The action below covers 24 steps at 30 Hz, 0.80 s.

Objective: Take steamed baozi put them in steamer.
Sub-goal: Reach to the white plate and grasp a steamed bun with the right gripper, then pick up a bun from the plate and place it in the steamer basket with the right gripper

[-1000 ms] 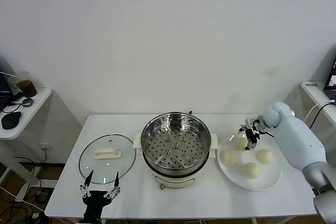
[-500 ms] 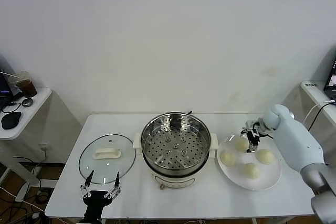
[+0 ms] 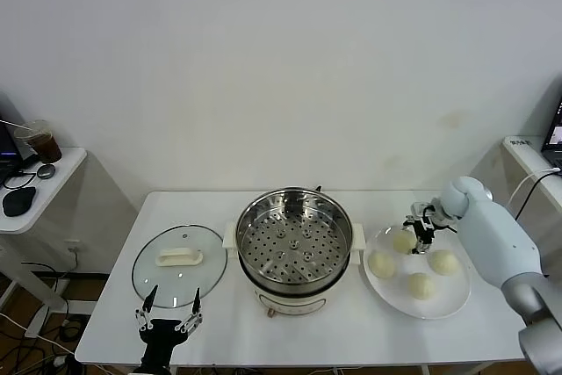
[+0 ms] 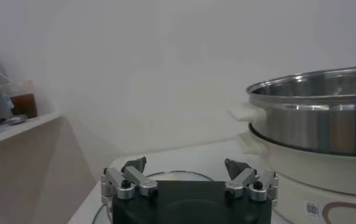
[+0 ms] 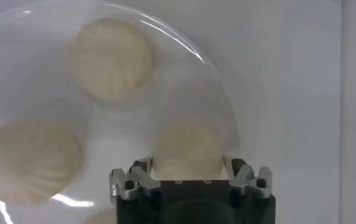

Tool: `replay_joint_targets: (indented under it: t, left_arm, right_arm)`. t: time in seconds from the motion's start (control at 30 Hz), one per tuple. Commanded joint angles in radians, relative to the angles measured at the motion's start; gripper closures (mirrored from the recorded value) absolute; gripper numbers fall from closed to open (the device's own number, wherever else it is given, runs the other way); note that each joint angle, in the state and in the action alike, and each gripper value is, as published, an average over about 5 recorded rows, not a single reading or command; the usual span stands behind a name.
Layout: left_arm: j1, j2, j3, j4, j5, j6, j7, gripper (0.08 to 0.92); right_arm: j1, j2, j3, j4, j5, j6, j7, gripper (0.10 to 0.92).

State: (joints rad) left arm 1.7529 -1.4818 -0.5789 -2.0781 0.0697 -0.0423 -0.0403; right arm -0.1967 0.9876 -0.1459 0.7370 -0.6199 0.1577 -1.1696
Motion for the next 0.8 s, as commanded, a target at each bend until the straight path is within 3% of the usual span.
replay_joint_targets:
  t: [0.03,0.37,0.8]
  left_arm:
    - [-0.001,0.000,0.001,0.001,0.000,0.002,0.000,0.177]
    - [-0.023,-0.008,0.017,-0.001,0.000,0.014,-0.004,0.177]
    - [-0.037,-0.004,0.019,-0.030,-0.002,0.028,-0.014,0.177]
  right_arm:
    - [0.003,-0.002,-0.001,0.005,0.007,-0.001,-0.001,0.363]
    - [0.081,-0.049,-0.105,0.087,0.111,-0.027,-0.050,0.427]
    - [0.428,-0.013,-0.404,0.176,0.442,-0.090,-0.134,0.440]
